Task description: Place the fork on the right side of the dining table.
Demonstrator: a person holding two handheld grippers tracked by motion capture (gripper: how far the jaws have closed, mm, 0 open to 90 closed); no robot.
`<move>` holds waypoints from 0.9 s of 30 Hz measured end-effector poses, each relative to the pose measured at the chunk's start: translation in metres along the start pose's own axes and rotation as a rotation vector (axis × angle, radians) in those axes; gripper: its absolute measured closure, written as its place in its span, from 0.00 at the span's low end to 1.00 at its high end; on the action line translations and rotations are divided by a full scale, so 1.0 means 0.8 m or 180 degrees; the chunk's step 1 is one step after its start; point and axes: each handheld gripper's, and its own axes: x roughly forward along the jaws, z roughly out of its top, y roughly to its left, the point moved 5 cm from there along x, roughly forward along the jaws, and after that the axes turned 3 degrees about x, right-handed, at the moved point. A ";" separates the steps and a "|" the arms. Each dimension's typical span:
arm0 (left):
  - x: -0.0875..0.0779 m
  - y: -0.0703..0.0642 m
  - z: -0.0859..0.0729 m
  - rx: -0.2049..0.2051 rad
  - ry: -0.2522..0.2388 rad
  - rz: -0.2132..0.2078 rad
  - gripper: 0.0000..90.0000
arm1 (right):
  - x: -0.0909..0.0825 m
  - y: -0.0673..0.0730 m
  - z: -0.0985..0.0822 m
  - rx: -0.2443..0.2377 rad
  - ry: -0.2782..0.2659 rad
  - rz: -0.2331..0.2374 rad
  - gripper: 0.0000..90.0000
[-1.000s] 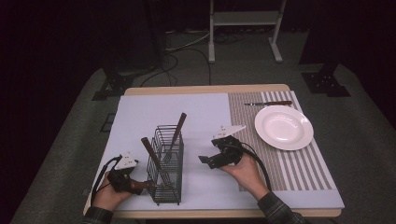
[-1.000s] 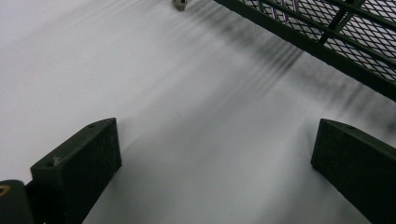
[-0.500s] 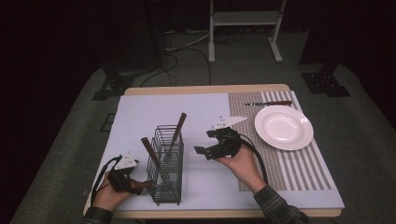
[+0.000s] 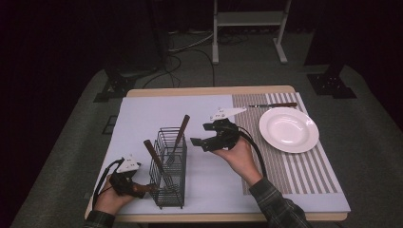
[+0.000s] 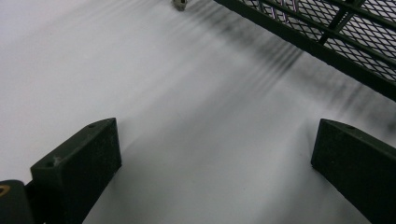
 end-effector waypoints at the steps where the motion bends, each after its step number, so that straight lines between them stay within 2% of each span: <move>1: 0.000 0.000 0.000 -0.0002 0.0001 -0.0001 0.00 | 0.002 0.000 0.003 -0.0005 -0.0017 0.0010 0.26; 11: 0.000 0.000 0.000 -0.0004 0.0002 -0.0005 0.00 | 0.019 -0.002 0.026 0.0047 -0.0100 0.0080 0.28; 21: 0.000 0.000 0.000 -0.0010 -0.0002 -0.0006 0.00 | 0.037 -0.002 0.044 0.0051 -0.0186 0.0118 0.37; 27: 0.000 0.000 0.000 -0.0010 -0.0003 -0.0004 0.00 | 0.043 -0.002 0.051 0.0105 -0.0250 0.0144 0.46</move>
